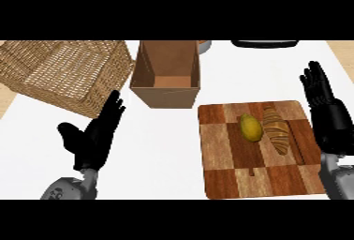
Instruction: Pick the lemon from the cutting board and place it in the cardboard box
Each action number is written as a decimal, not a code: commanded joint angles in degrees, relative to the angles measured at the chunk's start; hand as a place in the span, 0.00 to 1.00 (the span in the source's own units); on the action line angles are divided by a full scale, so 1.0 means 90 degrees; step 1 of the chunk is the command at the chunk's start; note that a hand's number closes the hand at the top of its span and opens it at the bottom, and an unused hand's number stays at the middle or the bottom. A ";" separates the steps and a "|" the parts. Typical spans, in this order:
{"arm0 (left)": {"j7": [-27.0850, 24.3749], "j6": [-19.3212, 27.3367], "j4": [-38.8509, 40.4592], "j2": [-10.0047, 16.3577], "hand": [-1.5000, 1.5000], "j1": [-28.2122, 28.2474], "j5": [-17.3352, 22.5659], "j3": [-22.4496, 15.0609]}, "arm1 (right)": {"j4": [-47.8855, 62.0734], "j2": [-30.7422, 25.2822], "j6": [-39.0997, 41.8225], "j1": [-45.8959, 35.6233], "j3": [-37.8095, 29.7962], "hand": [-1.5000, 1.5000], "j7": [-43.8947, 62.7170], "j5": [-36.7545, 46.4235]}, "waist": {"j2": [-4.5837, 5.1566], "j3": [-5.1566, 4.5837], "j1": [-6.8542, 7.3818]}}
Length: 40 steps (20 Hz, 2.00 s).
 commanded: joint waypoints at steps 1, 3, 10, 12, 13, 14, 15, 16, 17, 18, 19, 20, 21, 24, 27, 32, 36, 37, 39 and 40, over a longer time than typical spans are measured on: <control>-0.0331 -0.0304 -0.0080 0.0699 0.50 0.0412 -0.0180 0.0347 | 0.0149 0.0177 0.0510 -0.0009 0.0133 0.00 -0.0208 -0.0290 | 0.0240 -0.0137 0.0009; -0.0127 0.0005 0.0308 0.1216 0.50 0.0109 -0.0755 0.0495 | 0.0446 -0.0010 0.1477 -0.0314 0.0131 0.00 -0.0234 -0.0930 | 0.0284 -0.0113 0.0171; -0.0327 0.0113 0.0901 0.2131 0.50 0.0228 -0.1447 0.0803 | 0.0731 -0.1671 0.2623 -0.0033 0.1498 0.00 -0.1765 0.1558 | 0.0382 -0.0112 0.0284; -0.0330 0.0084 0.0970 0.2213 0.50 0.0239 -0.1448 0.0905 | 0.1772 -0.1222 0.3298 0.0073 0.0694 0.00 -0.2744 -0.0031 | 0.0409 -0.0087 0.0186; -0.0291 0.0019 0.1022 0.2166 0.50 0.0227 -0.1350 0.0921 | 0.1913 -0.1028 0.3493 0.0213 0.0810 0.00 -0.3157 -0.0116 | 0.0416 -0.0085 0.0151; -0.0347 0.0048 0.0939 0.2225 0.50 0.0295 -0.1381 0.0970 | 0.2173 -0.1073 0.3823 0.0045 0.0600 0.00 -0.3468 -0.0373 | 0.0391 -0.0088 0.0201; -0.0440 0.0087 0.0918 0.2245 0.50 0.0434 -0.1492 0.0912 | 0.2413 -0.1080 0.4028 0.0168 0.0681 0.00 -0.3976 -0.0241 | 0.0383 -0.0086 0.0206; -0.0304 -0.0064 0.0934 0.2345 0.50 0.0292 -0.1328 0.1073 | 0.2786 -0.1148 0.4290 -0.0005 0.0634 0.00 -0.4424 -0.0152 | 0.0361 -0.0096 0.0178; -0.0574 -0.0128 0.1308 0.2321 0.50 0.0227 -0.1314 0.1153 | 0.2974 -0.1428 0.4708 -0.0078 0.0542 0.00 -0.4793 -0.0173 | 0.0389 -0.0104 0.0115; -0.0459 -0.0129 0.1508 0.2258 0.50 -0.0016 -0.1392 0.1111 | 0.3508 -0.1515 0.4754 -0.0627 0.0490 0.00 -0.4959 0.0128 | 0.0392 -0.0109 0.0135; -0.0804 -0.0056 0.1247 0.2151 0.50 0.0528 -0.1467 0.0967 | 0.3820 -0.1506 0.4597 -0.0781 0.0537 0.00 -0.5325 0.0517 | 0.0357 -0.0111 0.0261; -0.0630 -0.0088 0.1448 0.2216 0.50 0.0190 -0.1447 0.1108 | 0.3859 -0.1761 0.4427 -0.0972 0.0549 0.00 -0.5482 0.0931 | 0.0343 -0.0117 0.0146; -0.0600 -0.0149 0.1319 0.2284 0.50 0.0206 -0.1413 0.1138 | 0.4182 -0.1637 0.4086 -0.1046 0.0728 0.00 -0.5743 0.1360 | 0.0349 -0.0111 0.0216; -0.0794 -0.0282 0.1443 0.2325 0.50 0.0229 -0.1346 0.1216 | 0.4068 -0.2381 0.3912 -0.1538 0.1067 0.00 -0.5329 0.2113 | 0.0338 -0.0128 0.0263; -0.0564 -0.0147 0.1851 0.2027 0.50 -0.0223 -0.1536 0.1088 | 0.4405 -0.2287 0.3892 -0.2118 0.1588 0.00 -0.5297 0.2785 | 0.0355 -0.0132 0.0126; -0.0951 -0.0284 0.1844 0.2103 0.50 0.0122 -0.1520 0.1251 | 0.4718 -0.1995 0.3956 -0.2992 0.2278 0.00 -0.4700 0.3715 | 0.0304 -0.0140 0.0160; -0.0832 -0.0331 0.1824 0.2122 0.50 0.0044 -0.1522 0.1391 | 0.4932 -0.1498 0.4101 -0.3293 0.2779 0.00 -0.4186 0.4330 | 0.0278 -0.0140 0.0077; -0.0759 -0.0640 0.1680 0.2367 0.50 0.0143 -0.1337 0.1515 | 0.5427 -0.1418 0.4319 -0.3684 0.2759 0.00 -0.4313 0.4383 | 0.0296 -0.0136 0.0179; -0.0757 -0.0542 0.1727 0.2318 0.50 0.0207 -0.1446 0.1658 | 0.5201 -0.1337 0.4710 -0.3765 0.2691 0.00 -0.4118 0.4417 | 0.0260 -0.0140 0.0028; -0.1049 -0.0278 0.2229 0.1780 0.50 0.0014 -0.1688 0.1439 | 0.5169 -0.1522 0.4702 -0.3651 0.2698 0.00 -0.4304 0.4537 | 0.0266 -0.0143 -0.0047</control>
